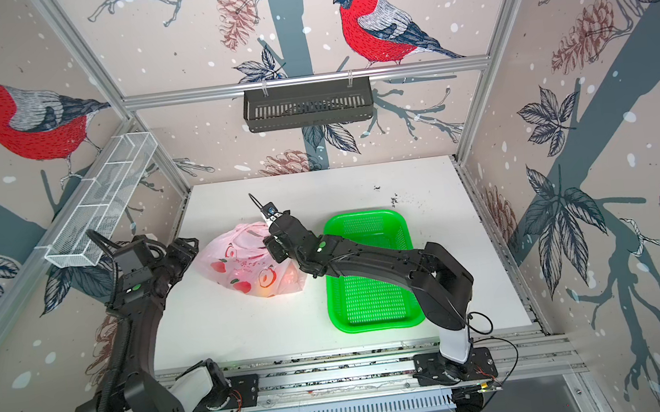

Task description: Untie the knot of the plastic bag and take out the fruit

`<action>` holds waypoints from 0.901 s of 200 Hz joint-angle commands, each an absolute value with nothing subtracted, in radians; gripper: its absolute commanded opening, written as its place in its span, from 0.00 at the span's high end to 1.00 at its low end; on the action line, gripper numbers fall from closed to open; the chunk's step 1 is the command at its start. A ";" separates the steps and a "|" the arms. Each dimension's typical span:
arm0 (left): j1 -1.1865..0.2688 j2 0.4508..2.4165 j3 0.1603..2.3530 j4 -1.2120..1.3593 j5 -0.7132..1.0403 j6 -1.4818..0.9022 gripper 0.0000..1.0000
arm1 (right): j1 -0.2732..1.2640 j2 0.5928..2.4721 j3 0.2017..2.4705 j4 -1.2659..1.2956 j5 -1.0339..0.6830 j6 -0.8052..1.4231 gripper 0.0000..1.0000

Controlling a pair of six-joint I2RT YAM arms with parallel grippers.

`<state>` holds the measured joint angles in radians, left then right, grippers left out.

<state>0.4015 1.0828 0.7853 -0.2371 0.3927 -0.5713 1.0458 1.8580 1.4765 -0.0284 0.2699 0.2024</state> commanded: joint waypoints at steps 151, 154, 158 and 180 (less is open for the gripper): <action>0.133 1.208 1.006 -0.527 0.299 -0.223 0.04 | 1.051 1.978 1.621 -0.047 0.366 0.132 0.88; 0.124 1.212 1.022 -0.533 0.289 -0.216 0.04 | 1.051 1.976 1.621 -0.049 0.364 0.133 0.87; 0.111 1.217 1.030 -0.543 0.274 -0.210 0.04 | 1.051 1.974 1.623 -0.052 0.365 0.135 0.84; 0.032 1.240 1.074 -0.589 0.177 -0.166 0.04 | 1.050 1.959 1.617 -0.056 0.372 0.138 0.63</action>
